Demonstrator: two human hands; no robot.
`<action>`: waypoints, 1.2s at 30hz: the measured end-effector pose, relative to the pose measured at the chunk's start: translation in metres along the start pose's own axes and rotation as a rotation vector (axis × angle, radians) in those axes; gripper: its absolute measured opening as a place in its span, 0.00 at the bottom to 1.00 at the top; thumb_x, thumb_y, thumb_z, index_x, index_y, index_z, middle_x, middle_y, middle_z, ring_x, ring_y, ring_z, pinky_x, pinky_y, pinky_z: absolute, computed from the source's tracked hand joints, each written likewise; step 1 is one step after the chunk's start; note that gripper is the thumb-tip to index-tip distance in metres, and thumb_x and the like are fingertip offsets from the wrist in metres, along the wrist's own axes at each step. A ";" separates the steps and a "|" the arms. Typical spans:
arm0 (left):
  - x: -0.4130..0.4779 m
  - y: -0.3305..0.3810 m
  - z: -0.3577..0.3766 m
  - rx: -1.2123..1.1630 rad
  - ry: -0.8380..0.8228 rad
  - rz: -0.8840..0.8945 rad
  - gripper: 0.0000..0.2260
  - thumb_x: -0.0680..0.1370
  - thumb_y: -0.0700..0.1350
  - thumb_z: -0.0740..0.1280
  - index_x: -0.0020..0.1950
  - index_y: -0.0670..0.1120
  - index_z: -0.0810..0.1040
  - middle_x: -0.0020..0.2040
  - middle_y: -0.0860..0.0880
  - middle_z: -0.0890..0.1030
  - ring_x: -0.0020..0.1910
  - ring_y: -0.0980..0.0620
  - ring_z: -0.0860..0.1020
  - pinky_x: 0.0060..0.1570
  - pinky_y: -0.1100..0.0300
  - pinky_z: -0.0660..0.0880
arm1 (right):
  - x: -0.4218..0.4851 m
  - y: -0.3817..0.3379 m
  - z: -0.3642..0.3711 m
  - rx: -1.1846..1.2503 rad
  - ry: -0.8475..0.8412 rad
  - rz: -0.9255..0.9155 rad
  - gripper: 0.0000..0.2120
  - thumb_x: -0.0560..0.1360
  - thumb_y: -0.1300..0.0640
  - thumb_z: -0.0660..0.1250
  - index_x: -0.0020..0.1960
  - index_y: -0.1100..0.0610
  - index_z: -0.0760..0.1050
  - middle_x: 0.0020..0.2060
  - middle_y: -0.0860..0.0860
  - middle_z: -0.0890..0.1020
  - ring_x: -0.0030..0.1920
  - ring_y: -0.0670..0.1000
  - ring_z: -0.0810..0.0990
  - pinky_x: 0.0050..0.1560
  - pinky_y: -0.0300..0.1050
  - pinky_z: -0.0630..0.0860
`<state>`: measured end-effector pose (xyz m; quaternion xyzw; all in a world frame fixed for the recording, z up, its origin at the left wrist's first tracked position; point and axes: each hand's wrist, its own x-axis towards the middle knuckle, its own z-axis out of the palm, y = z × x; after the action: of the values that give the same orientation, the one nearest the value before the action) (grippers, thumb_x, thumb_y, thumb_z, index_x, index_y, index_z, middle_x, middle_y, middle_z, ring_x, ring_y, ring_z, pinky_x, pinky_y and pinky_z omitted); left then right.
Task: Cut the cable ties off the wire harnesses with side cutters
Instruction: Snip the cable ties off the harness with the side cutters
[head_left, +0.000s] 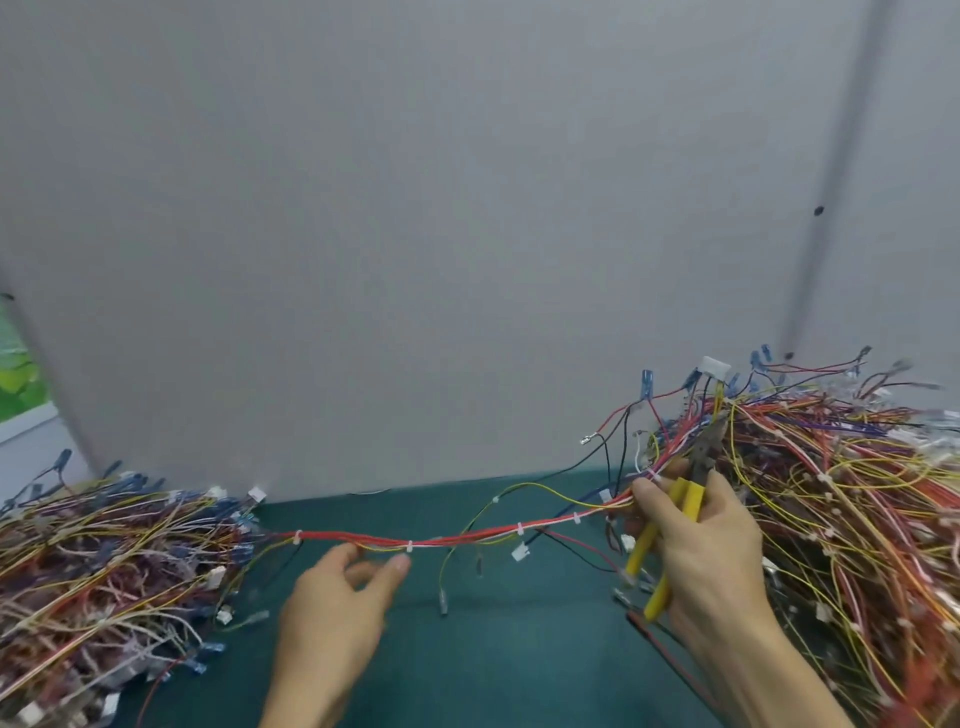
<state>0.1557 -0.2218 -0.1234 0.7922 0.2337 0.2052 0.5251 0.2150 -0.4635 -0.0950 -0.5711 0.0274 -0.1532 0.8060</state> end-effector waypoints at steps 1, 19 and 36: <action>-0.004 0.003 -0.003 0.371 0.001 0.065 0.12 0.75 0.54 0.70 0.52 0.48 0.78 0.48 0.52 0.84 0.48 0.47 0.81 0.47 0.58 0.75 | -0.002 -0.002 0.001 0.001 0.005 -0.001 0.06 0.74 0.62 0.71 0.45 0.55 0.74 0.32 0.47 0.81 0.32 0.49 0.81 0.23 0.47 0.76; -0.053 0.085 0.040 0.222 0.008 0.762 0.09 0.71 0.49 0.74 0.51 0.55 0.82 0.42 0.57 0.79 0.37 0.56 0.77 0.43 0.54 0.76 | -0.046 -0.019 0.032 -0.184 -0.358 -0.217 0.12 0.74 0.68 0.67 0.39 0.53 0.77 0.32 0.52 0.81 0.34 0.46 0.79 0.38 0.36 0.76; -0.020 0.119 -0.019 -0.788 -0.144 0.444 0.07 0.67 0.46 0.70 0.42 0.48 0.86 0.37 0.48 0.84 0.36 0.53 0.81 0.41 0.63 0.80 | -0.028 -0.026 0.020 -0.112 -0.058 -0.052 0.06 0.78 0.62 0.65 0.43 0.55 0.74 0.31 0.49 0.78 0.31 0.49 0.77 0.35 0.45 0.74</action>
<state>0.1477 -0.2598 -0.0073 0.5754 -0.0748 0.3302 0.7445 0.1869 -0.4452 -0.0673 -0.6200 -0.0025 -0.1556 0.7690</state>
